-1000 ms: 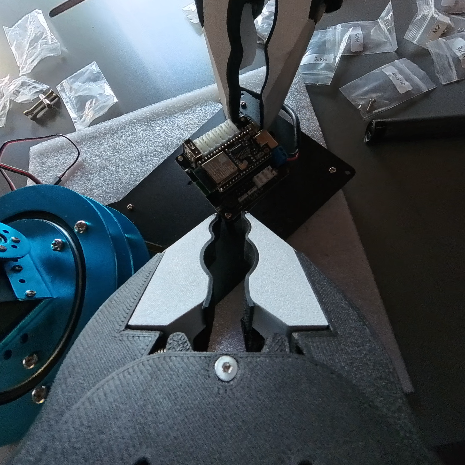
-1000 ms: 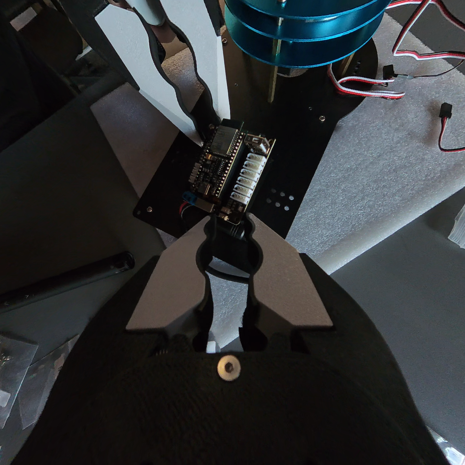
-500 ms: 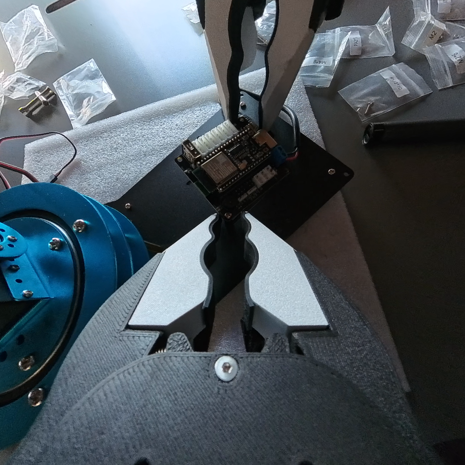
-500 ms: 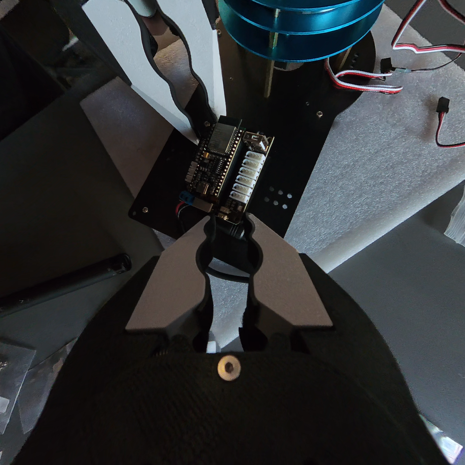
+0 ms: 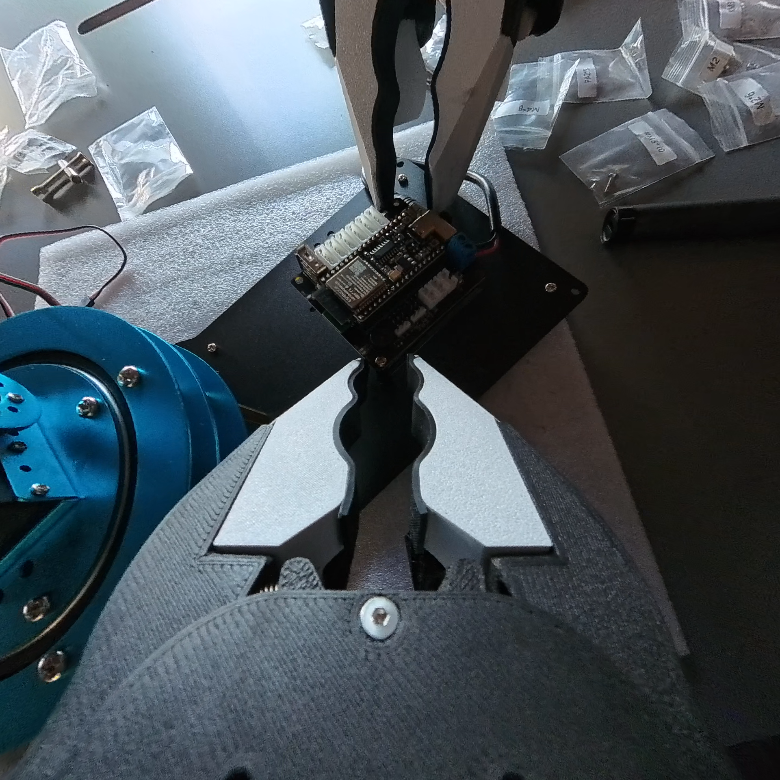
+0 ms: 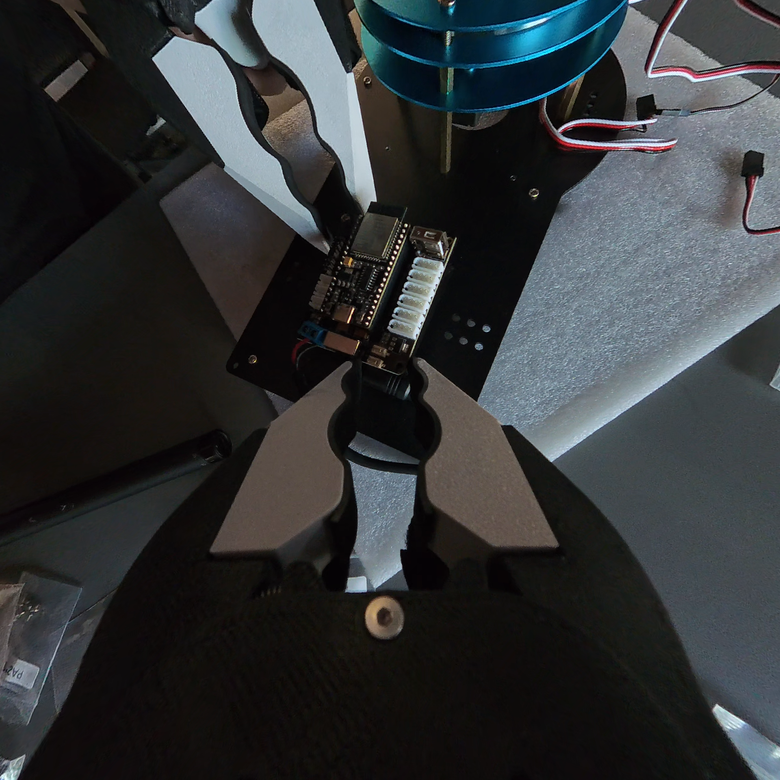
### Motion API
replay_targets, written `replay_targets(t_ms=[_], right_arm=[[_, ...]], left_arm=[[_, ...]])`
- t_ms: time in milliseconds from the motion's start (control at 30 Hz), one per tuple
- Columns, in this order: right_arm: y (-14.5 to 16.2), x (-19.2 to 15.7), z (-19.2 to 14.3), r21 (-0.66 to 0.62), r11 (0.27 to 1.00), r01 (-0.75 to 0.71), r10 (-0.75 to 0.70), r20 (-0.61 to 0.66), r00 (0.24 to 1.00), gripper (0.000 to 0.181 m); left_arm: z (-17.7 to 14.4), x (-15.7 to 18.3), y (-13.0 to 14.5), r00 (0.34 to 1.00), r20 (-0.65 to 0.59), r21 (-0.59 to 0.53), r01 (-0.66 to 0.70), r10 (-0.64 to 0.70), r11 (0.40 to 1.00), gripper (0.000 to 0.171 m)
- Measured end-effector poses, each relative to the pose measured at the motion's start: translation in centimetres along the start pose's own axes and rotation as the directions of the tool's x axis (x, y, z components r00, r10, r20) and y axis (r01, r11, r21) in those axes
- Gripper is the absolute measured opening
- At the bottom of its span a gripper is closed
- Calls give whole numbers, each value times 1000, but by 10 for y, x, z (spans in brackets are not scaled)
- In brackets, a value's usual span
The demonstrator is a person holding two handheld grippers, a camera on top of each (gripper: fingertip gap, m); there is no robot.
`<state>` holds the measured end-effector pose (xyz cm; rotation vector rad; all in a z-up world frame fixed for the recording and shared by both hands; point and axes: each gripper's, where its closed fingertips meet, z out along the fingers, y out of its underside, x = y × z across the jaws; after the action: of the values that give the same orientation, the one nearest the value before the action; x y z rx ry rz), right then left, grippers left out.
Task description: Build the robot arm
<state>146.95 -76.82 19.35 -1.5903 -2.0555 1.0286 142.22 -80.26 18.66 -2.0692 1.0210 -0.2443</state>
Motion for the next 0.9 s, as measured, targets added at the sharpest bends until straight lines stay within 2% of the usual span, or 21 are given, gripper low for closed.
replay_targets(t_ms=[600, 900], right_arm=[[-1, 0, 0, 30, 997, -72, 71, 58, 996, 21], [-1, 2, 1, 28, 995, -93, 92, 44, 995, 24]], left_arm=[[-1, 0, 1, 1000, 3, 12, 7, -7, 1000, 16], [-2, 0, 2, 1000, -9, 0, 26, -26, 1000, 17]])
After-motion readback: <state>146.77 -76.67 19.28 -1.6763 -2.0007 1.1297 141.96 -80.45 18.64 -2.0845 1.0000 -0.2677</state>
